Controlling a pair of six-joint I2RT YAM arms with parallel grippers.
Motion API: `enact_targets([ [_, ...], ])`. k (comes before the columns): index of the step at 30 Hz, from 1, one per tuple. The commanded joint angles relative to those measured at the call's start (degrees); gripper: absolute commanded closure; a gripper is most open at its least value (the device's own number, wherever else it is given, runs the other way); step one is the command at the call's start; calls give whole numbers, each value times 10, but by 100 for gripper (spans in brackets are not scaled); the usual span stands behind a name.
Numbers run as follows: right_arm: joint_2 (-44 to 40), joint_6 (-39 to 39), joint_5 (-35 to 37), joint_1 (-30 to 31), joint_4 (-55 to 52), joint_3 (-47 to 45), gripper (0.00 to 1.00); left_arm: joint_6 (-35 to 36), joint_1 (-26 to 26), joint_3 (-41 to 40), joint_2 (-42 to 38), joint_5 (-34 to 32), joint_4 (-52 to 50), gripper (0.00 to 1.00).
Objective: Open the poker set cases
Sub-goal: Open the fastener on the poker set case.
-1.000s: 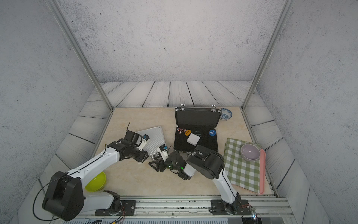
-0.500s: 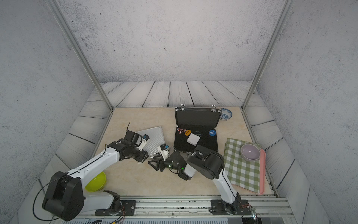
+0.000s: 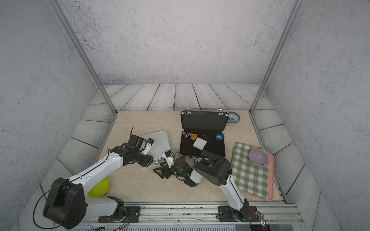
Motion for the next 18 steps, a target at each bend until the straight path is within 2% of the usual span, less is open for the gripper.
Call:
enact_targets([
  [1,8,-11,-1,2,-32,18,28,-4,-3,6,-8,-2,-1,39],
  [7,11,-8,3,2,-49,30,27,-4,-3,7,-7,1,-2,39],
  [18,23,0,-32,2,-40,42,28,-4,-3,5,-11,4,1,39],
])
